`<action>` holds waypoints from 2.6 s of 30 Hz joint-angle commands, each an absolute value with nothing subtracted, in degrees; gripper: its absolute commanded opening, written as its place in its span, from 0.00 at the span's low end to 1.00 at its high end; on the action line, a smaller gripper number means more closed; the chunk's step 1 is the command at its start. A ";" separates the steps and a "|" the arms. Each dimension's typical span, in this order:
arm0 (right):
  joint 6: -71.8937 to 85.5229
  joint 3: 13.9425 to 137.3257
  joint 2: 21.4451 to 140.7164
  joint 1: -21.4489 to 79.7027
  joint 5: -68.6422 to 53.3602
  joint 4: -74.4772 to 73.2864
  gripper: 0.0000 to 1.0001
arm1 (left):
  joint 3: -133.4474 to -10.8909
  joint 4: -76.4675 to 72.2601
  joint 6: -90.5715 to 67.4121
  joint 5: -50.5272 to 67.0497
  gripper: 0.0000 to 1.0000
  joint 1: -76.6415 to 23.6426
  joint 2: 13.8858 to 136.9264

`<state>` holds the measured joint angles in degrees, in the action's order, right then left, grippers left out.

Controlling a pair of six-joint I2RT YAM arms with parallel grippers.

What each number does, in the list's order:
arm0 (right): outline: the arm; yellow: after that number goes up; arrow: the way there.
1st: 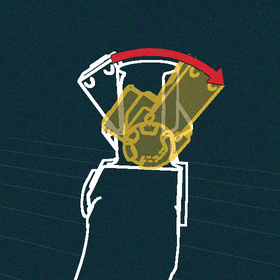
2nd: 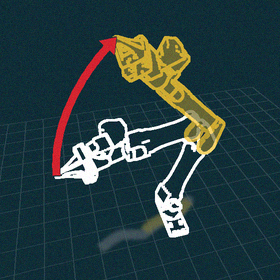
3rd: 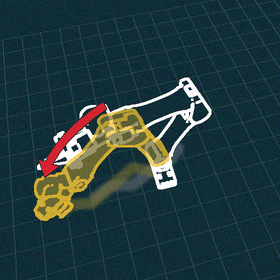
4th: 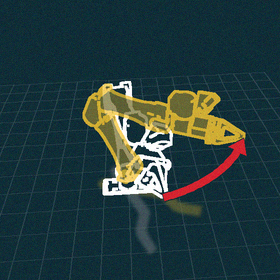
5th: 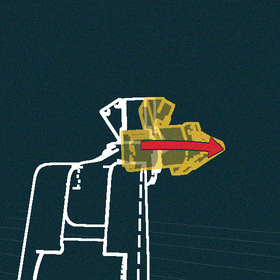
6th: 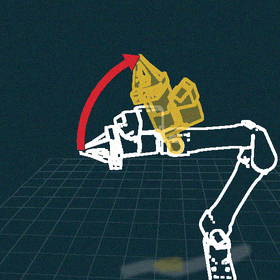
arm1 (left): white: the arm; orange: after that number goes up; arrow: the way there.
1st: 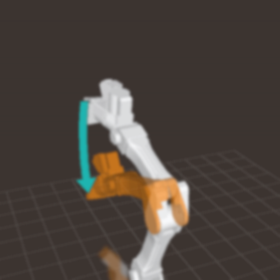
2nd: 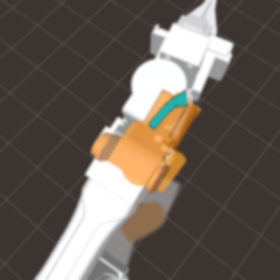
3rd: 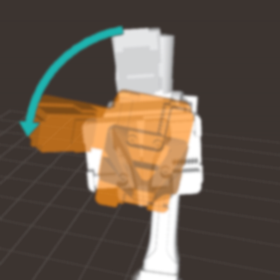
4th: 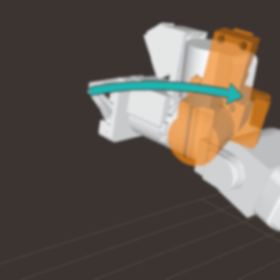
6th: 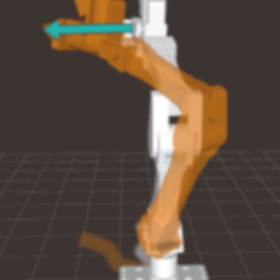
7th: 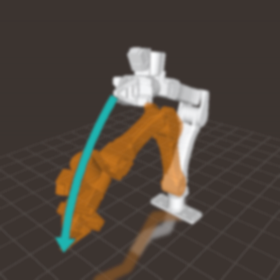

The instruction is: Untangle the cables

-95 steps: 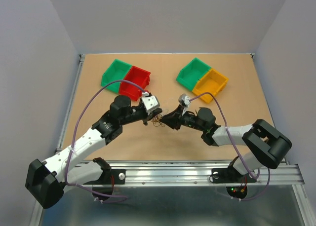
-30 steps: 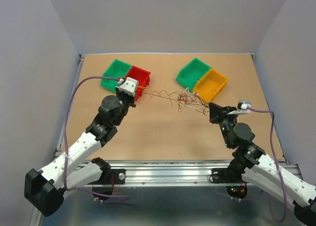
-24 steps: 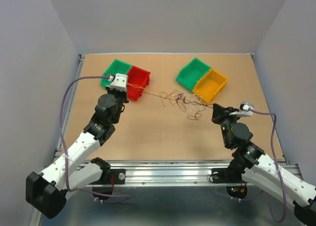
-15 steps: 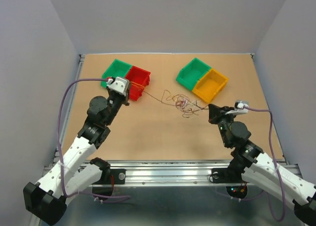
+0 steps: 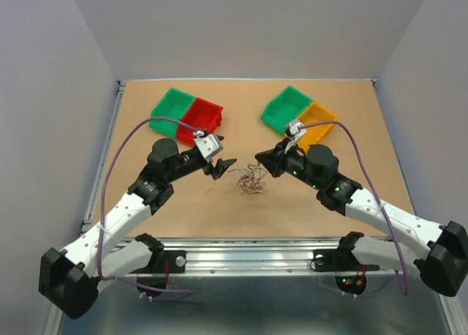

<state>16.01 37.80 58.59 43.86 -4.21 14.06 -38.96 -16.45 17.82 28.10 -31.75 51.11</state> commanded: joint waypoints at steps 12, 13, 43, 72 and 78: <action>17.93 53.88 59.85 43.68 -16.35 17.58 0.00 | -39.19 -23.73 16.53 33.57 0.83 -33.84 57.12; 18.02 54.14 59.85 43.68 -16.26 17.58 0.01 | -39.72 -23.56 16.52 34.01 0.82 -33.84 57.82; 15.56 29.64 50.63 43.59 7.31 19.15 0.81 | -45.96 -13.45 13.80 34.27 0.00 -34.28 59.23; 9.31 27.34 94.13 43.68 -19.35 59.22 0.23 | -48.07 -11.60 12.66 30.78 0.00 -34.28 53.35; 13.88 20.31 87.90 43.68 -2.22 61.17 0.00 | -52.80 -13.27 12.21 4.69 0.00 -33.49 51.68</action>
<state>11.14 24.18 92.88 43.59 -13.30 54.33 -46.52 -9.06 12.62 20.95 -34.04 53.91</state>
